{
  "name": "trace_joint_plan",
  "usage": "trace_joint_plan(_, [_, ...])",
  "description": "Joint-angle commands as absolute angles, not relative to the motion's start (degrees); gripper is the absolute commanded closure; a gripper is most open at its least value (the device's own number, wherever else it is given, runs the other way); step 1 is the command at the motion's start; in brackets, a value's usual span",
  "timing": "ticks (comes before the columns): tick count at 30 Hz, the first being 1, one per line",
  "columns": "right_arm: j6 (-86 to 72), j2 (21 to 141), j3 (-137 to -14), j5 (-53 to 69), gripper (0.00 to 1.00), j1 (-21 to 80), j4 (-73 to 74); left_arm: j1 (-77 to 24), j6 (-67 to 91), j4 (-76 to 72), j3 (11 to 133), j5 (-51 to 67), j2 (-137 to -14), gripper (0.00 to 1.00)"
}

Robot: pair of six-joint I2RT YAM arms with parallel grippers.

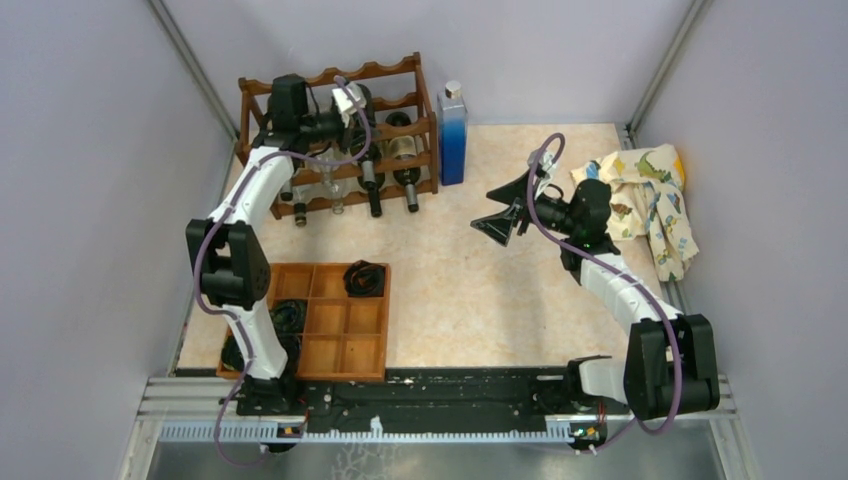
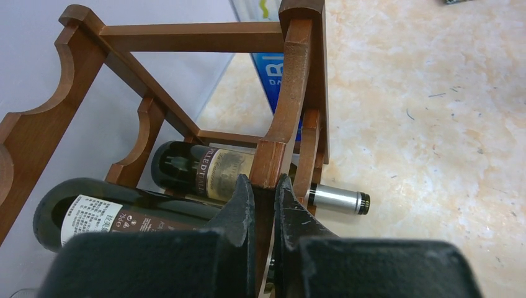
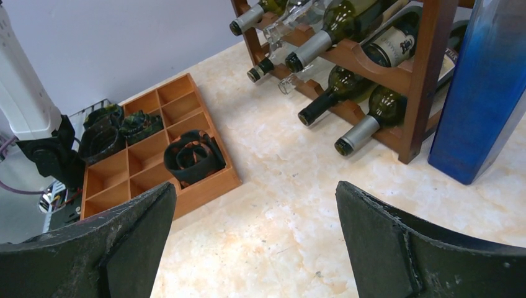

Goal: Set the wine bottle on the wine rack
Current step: Adjust the wine rack at the center of the board, then adjust the wine bottle in the wine rack.

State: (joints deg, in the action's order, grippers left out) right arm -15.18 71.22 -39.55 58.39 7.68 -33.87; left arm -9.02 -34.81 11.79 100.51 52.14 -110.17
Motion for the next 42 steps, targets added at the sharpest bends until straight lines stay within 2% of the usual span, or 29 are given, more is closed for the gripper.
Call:
trace_joint_plan(1, [-15.04, 70.31, -42.7, 59.17, 0.02, 7.2, -36.63, -10.72, -35.98, 15.54, 97.33, 59.6, -104.77, 1.0])
trace_joint_plan(10, [-13.66, 70.2, -43.64, 59.33, 0.02, 7.16, -35.72, -10.72, -34.16, 14.85, 92.13, 58.95, -99.68, 1.0])
trace_joint_plan(16, [-7.89, 70.74, -46.58, 58.33, 0.02, 7.12, -33.99, -10.72, -28.51, 9.23, 87.35, 56.09, -95.37, 0.99])
trace_joint_plan(18, [-4.87, 71.32, -47.92, 57.7, 0.02, 7.12, -33.81, -10.72, -23.72, 5.56, 86.47, 54.72, -94.18, 0.8])
trace_joint_plan(20, [-1.78, 72.18, -49.18, 56.41, 0.02, 7.12, -34.12, -10.72, -17.86, -0.21, 85.4, 53.33, -92.78, 0.52])
trace_joint_plan(21, [-0.39, 72.66, -49.81, 55.14, 0.02, 7.12, -34.56, -10.72, -14.43, -3.38, 84.64, 52.0, -92.02, 0.43])
trace_joint_plan(25, [3.52, 75.62, -52.18, 50.31, 0.02, 7.12, -36.94, -10.72, -5.92, -12.57, 79.73, 46.9, -86.77, 0.19])
trace_joint_plan(31, [1.44, 81.16, -58.78, 47.57, 0.02, 7.12, -35.74, -10.32, 4.9, -15.91, 74.55, 38.67, -78.37, 0.02])
trace_joint_plan(37, [0.44, 87.88, -69.5, 49.07, 0.02, 7.1, -28.91, -9.85, 16.51, -10.1, 66.25, 25.9, -67.29, 0.01])
trace_joint_plan(42, [-2.52, 92.62, -75.45, 49.83, 0.02, 7.12, -26.78, -9.84, 22.35, -9.25, 51.56, 25.88, -55.35, 0.04])
